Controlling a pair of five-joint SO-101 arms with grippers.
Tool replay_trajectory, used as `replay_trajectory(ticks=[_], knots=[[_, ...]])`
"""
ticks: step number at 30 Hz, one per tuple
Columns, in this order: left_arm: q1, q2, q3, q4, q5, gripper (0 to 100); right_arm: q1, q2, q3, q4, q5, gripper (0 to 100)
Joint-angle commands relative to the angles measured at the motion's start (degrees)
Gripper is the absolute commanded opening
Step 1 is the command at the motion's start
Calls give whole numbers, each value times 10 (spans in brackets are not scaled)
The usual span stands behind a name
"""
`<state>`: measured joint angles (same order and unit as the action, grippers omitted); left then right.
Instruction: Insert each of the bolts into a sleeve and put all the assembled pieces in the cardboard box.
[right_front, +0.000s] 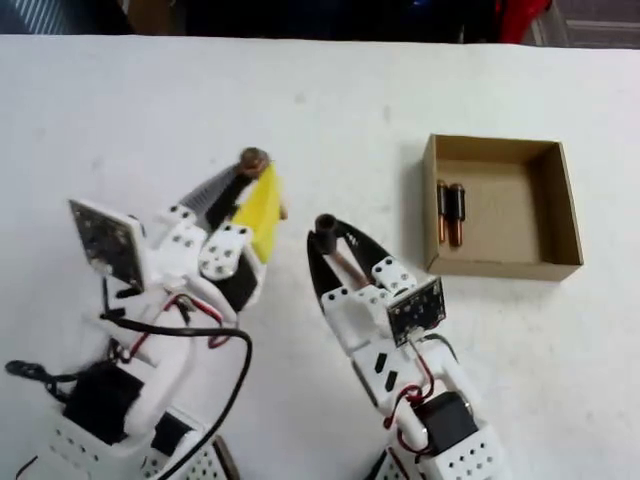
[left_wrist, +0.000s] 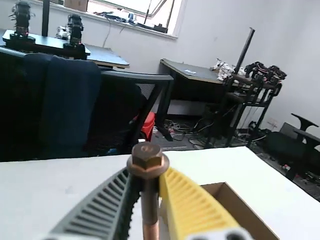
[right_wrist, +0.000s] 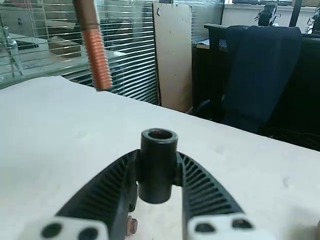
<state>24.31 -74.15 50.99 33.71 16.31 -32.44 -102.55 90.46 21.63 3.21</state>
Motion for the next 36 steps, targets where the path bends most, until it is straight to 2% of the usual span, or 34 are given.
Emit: replay_trajectory(ticks=[1, 8, 14, 23, 36], knots=[[44, -7, 12, -62, -6, 24, 0, -7, 2, -4, -3, 17], [91, -6, 44, -83, -62, 24, 0, -7, 11, -4, 0, 17], [87, 7, 41, -83, -62, 24, -1, -7, 11, -5, 1, 17], [87, 147, -45, -82, -58, 24, 0, -7, 11, -5, 1, 17], [51, 160, -48, -83, -59, 24, 0, -7, 11, -5, 1, 17]])
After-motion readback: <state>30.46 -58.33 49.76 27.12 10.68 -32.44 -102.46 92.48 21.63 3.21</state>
